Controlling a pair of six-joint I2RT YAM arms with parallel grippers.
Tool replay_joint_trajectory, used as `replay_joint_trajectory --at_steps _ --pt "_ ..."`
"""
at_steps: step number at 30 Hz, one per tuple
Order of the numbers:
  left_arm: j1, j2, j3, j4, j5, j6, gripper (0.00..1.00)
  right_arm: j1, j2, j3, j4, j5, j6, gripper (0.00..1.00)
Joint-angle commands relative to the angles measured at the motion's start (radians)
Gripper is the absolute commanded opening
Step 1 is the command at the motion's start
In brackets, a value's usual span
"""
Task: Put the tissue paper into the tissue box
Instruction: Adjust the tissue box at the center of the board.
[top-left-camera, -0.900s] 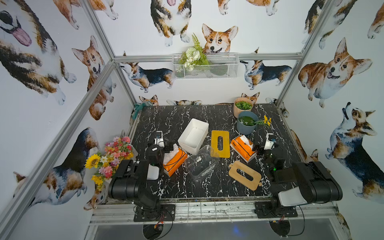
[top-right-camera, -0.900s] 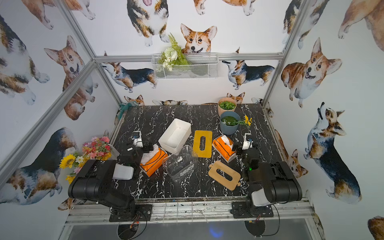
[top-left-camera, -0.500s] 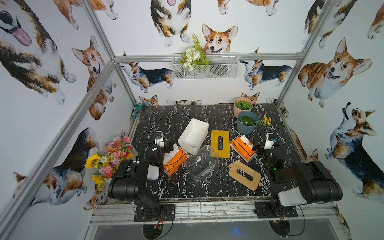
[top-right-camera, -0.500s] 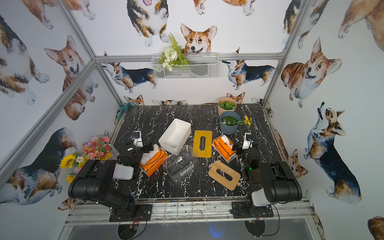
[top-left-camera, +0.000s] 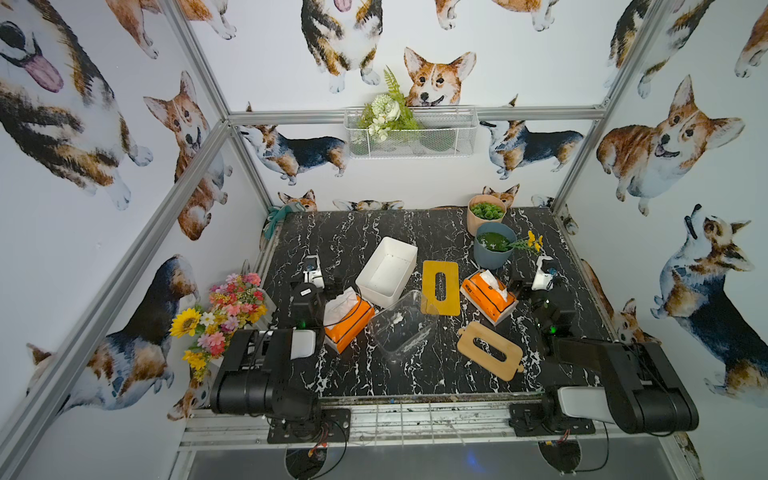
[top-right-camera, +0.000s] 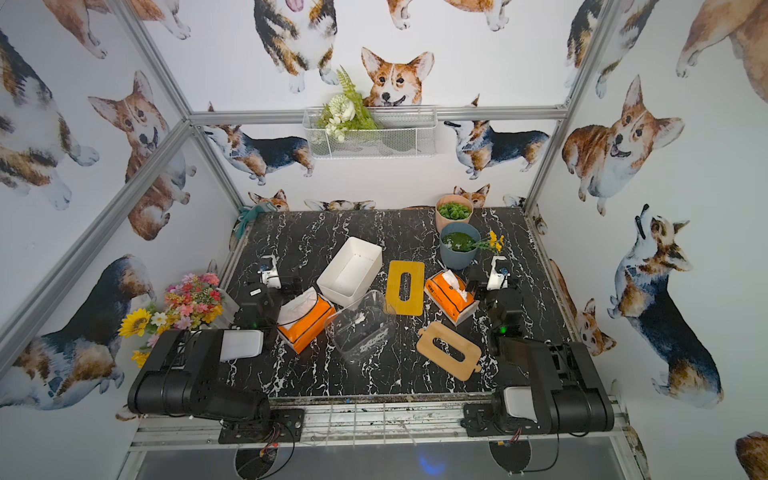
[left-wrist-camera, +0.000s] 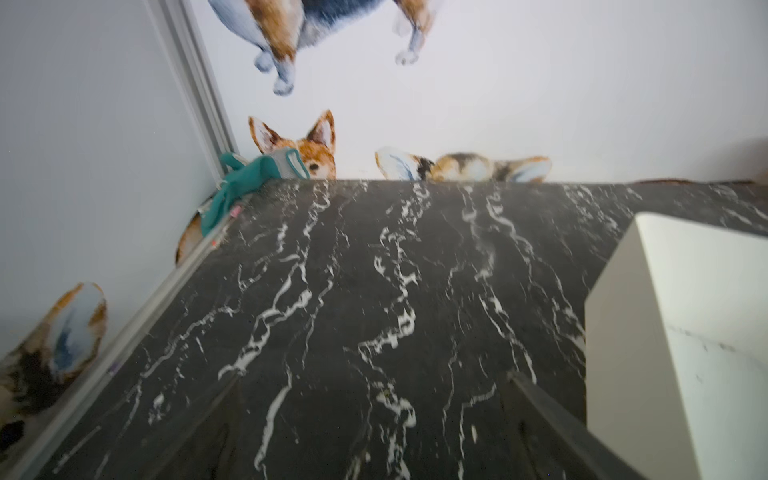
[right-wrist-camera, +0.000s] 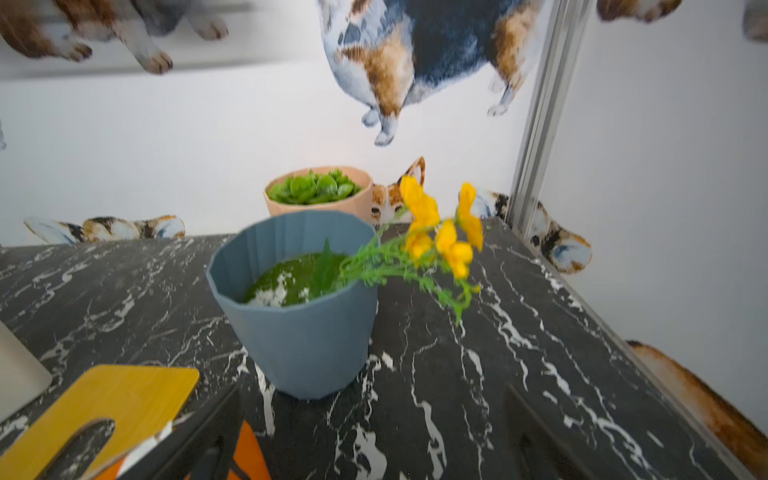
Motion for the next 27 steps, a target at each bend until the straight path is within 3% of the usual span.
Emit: replay_joint_trajectory --at_steps 1,5,8,15,20,23,27 --pt "0.003 -0.081 0.056 -0.199 -0.05 -0.03 1.0 0.015 -0.093 0.032 -0.167 0.02 -0.004 1.0" --pt "0.002 -0.238 0.103 -0.334 -0.053 -0.111 1.0 0.037 -0.257 0.11 -0.358 0.03 0.029 1.0" --pt "0.002 -0.372 0.182 -0.547 -0.105 -0.209 1.0 0.066 -0.328 0.185 -0.512 -0.01 0.058 1.0" --pt "0.003 -0.697 0.132 -0.641 0.033 -0.227 1.0 0.214 -0.411 0.329 -0.749 -0.168 0.139 0.98" --pt "0.001 -0.817 0.098 -0.755 0.045 -0.198 1.0 0.464 -0.344 0.435 -0.872 -0.144 0.183 0.94" --pt "0.001 -0.827 0.103 -0.837 0.073 -0.233 1.0 0.633 -0.258 0.496 -0.913 -0.076 0.187 0.9" --pt "0.001 -0.799 0.117 -0.913 0.125 -0.274 1.0 0.775 -0.097 0.585 -0.97 -0.019 0.21 0.86"
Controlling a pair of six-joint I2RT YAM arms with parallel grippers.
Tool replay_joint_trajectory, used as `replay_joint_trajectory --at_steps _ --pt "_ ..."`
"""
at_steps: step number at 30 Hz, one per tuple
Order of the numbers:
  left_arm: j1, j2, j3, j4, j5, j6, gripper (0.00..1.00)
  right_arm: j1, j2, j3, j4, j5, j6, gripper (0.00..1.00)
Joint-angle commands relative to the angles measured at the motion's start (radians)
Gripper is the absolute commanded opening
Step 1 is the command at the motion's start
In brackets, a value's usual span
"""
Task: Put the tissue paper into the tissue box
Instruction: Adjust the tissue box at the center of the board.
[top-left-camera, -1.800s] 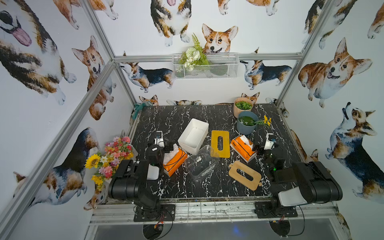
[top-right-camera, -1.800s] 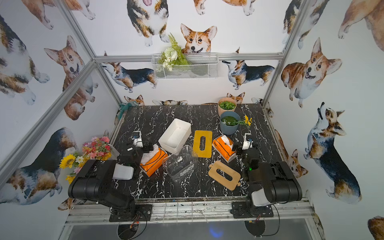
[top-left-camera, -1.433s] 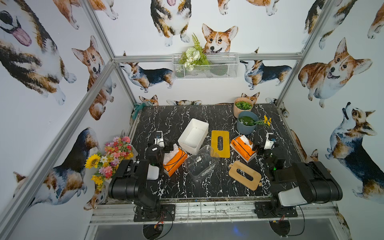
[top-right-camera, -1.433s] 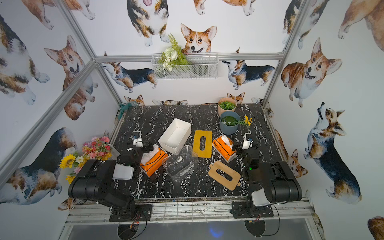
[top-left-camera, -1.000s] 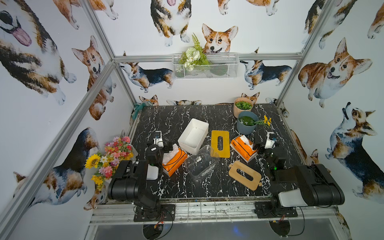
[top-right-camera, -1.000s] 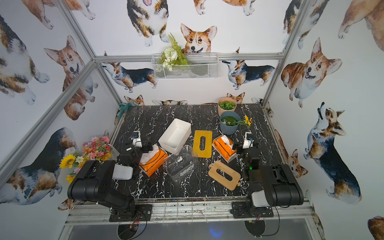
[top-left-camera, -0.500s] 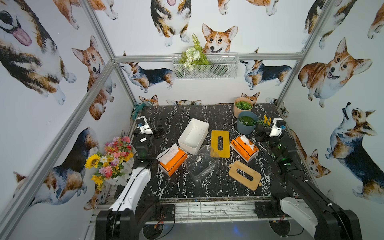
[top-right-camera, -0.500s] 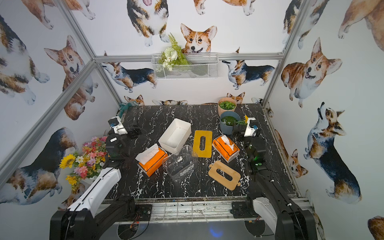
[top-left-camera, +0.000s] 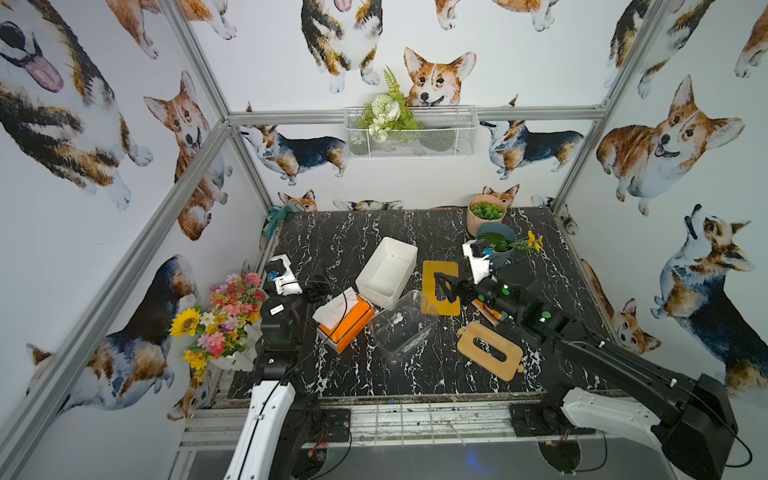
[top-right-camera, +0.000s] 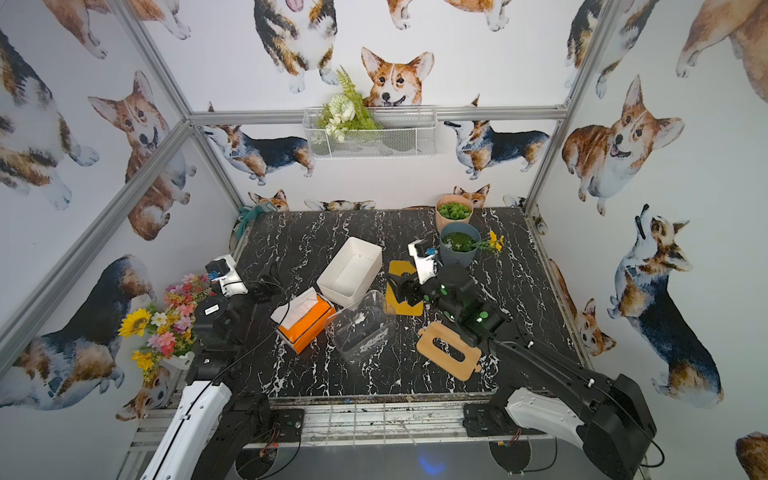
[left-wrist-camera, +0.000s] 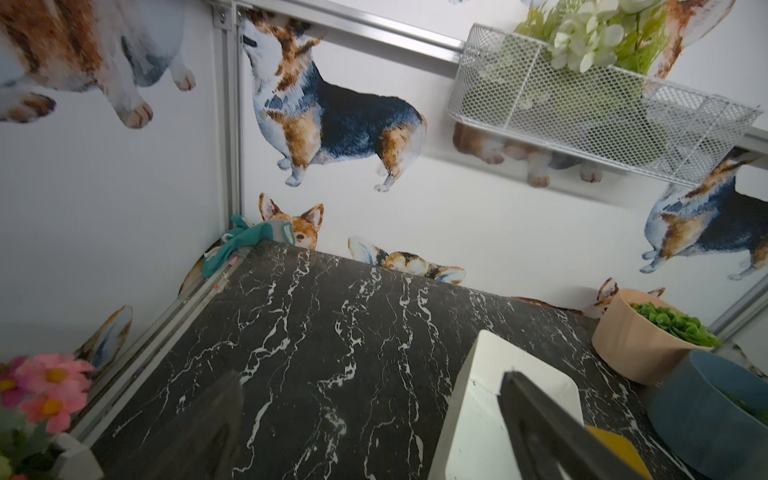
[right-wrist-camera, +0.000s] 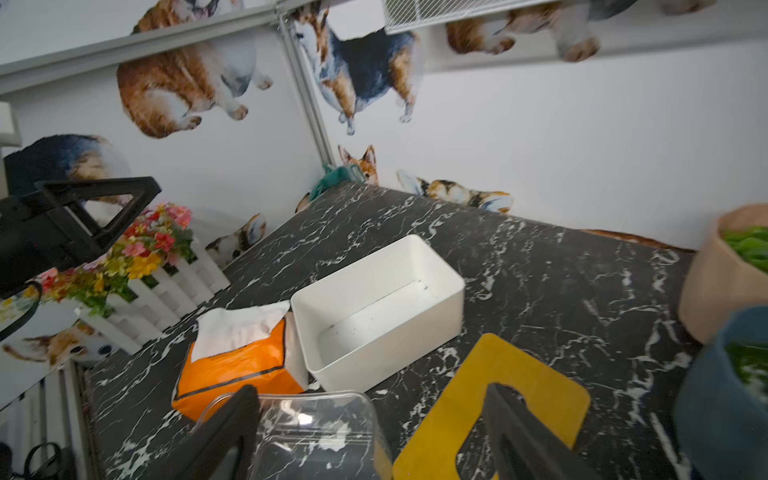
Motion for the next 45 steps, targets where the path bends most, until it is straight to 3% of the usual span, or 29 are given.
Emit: replay_joint_trajectory --at_steps 1,9,16,21,24,27,32,45 --pt "-0.001 0.024 0.02 -0.116 0.054 -0.041 1.0 0.069 0.109 0.064 -0.093 0.067 0.047 0.85" --pt "0.0 0.189 0.145 -0.276 0.119 -0.025 1.0 0.124 0.311 0.181 -0.198 0.101 0.09 0.79" --pt "-0.007 0.398 0.336 -0.423 0.34 -0.06 1.0 0.124 0.389 0.313 -0.416 0.158 0.076 0.78" --pt "-0.069 0.48 0.393 -0.462 0.381 -0.012 0.99 0.125 0.461 0.41 -0.584 0.164 0.046 0.76" --pt "-0.111 0.529 0.427 -0.489 0.385 0.049 0.98 0.125 0.497 0.441 -0.639 0.167 0.026 0.72" --pt "-0.151 0.562 0.45 -0.518 0.354 0.11 0.98 0.125 0.518 0.457 -0.659 0.185 0.022 0.59" --pt "-0.189 0.537 0.405 -0.471 0.341 0.139 0.99 0.124 0.554 0.475 -0.656 0.188 0.02 0.47" --pt "-0.202 0.269 0.204 -0.273 0.239 0.137 1.0 0.124 0.615 0.501 -0.631 0.267 0.069 0.12"
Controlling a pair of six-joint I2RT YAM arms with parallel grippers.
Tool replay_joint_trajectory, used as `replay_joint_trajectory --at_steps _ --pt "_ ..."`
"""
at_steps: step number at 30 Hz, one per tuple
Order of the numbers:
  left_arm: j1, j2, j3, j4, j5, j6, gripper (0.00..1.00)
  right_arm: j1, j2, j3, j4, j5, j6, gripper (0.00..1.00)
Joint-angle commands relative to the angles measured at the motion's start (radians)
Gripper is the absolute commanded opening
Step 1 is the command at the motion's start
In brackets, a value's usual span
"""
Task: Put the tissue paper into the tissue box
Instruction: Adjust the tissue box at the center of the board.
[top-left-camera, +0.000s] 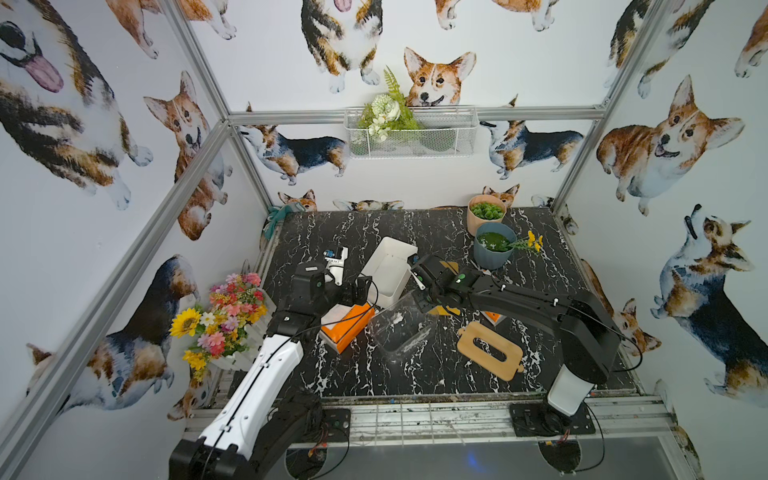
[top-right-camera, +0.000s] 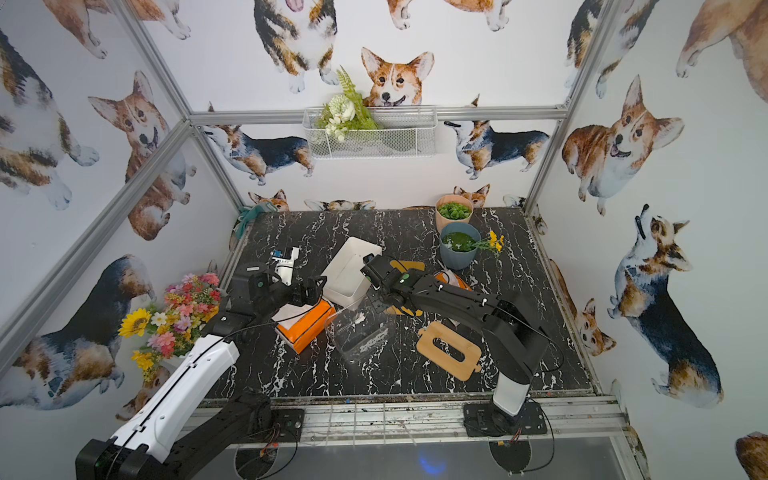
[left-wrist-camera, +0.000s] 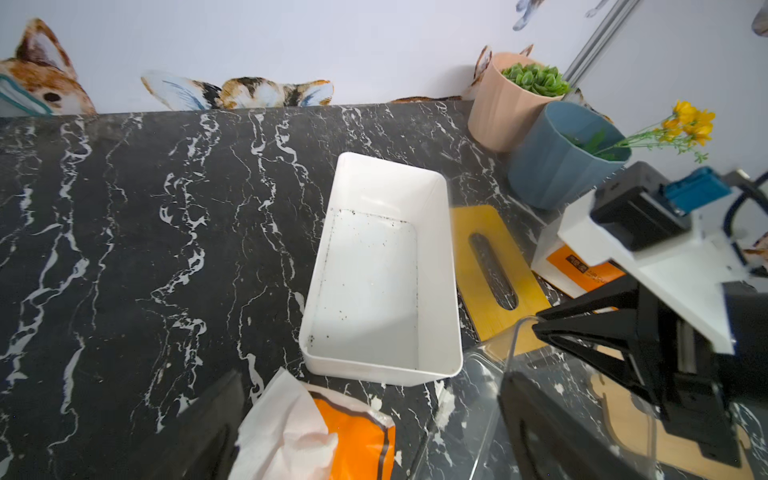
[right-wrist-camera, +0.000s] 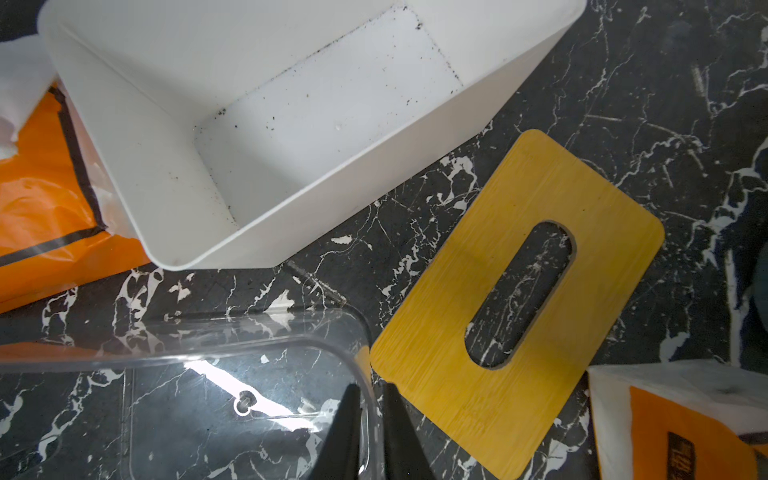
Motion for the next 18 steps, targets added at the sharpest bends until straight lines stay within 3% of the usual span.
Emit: replay_joint_trajectory --at_steps 1,7,18 --pt "0.0 -0.046 -0.032 0.078 -0.044 0.002 1.0 0.0 -0.02 -0.014 0.01 0.067 0.037 0.1" --pt "-0.002 -0.11 -0.074 0.12 -0.058 -0.006 1.0 -0.023 -0.087 -0.065 0.02 0.115 0.069 0.0" --pt "-0.008 -0.089 -0.071 0.116 -0.042 -0.012 1.0 -0.137 -0.266 -0.199 -0.025 0.118 0.145 0.0"
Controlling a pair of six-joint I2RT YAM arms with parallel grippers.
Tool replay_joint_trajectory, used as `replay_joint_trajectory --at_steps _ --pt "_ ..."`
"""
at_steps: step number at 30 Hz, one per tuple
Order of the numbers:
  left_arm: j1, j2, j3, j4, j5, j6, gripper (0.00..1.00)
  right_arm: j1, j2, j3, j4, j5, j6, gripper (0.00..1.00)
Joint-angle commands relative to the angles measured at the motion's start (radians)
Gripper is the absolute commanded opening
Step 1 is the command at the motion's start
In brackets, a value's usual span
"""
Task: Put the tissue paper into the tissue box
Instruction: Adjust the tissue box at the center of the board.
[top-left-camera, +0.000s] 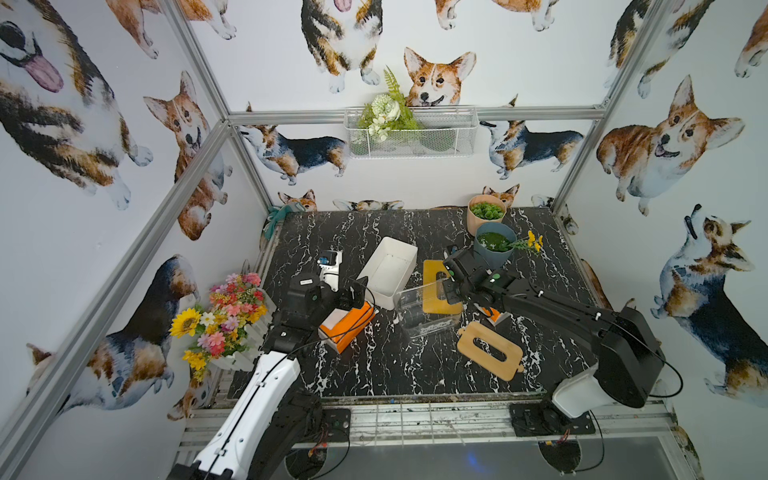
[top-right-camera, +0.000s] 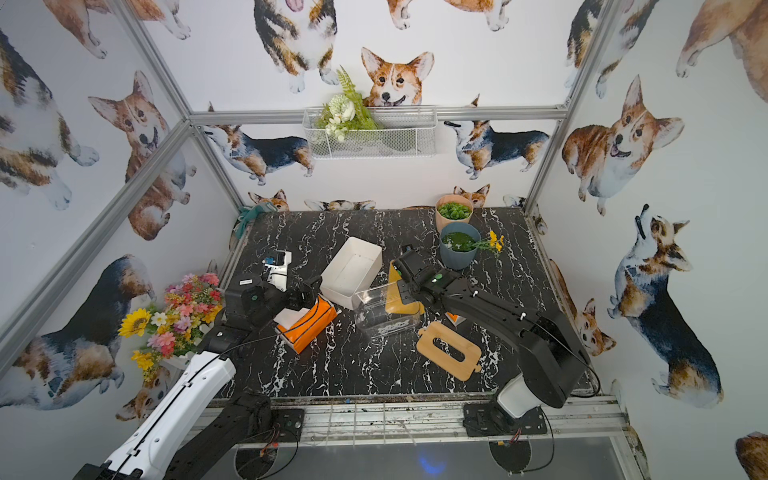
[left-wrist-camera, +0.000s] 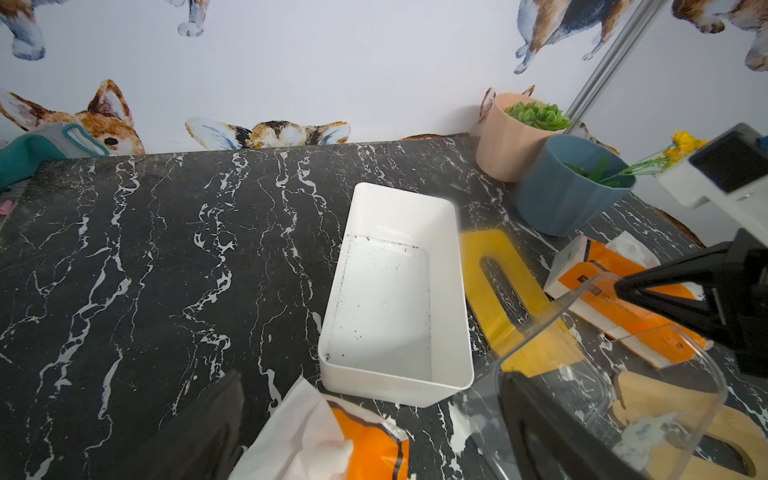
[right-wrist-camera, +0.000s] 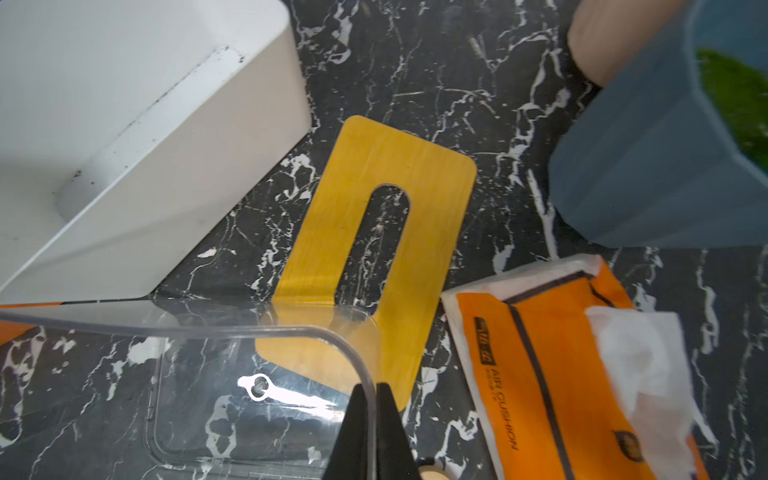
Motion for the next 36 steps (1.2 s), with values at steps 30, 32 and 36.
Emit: replay_joint_trajectory --at_steps 30,32,36 --pt "-0.006 0.019 0.006 -0.037 -0.124 -0.012 0.99 0.234 -0.086 -0.095 0.124 -0.127 0.419 0.37" --pt "-0.009 0.032 0.017 -0.055 -0.117 -0.007 0.98 0.234 -0.12 -0.081 0.099 -0.099 0.397 0.45" --pt "-0.018 0.077 0.05 -0.109 -0.097 0.004 0.93 0.228 -0.236 -0.08 0.047 -0.008 0.327 0.53"
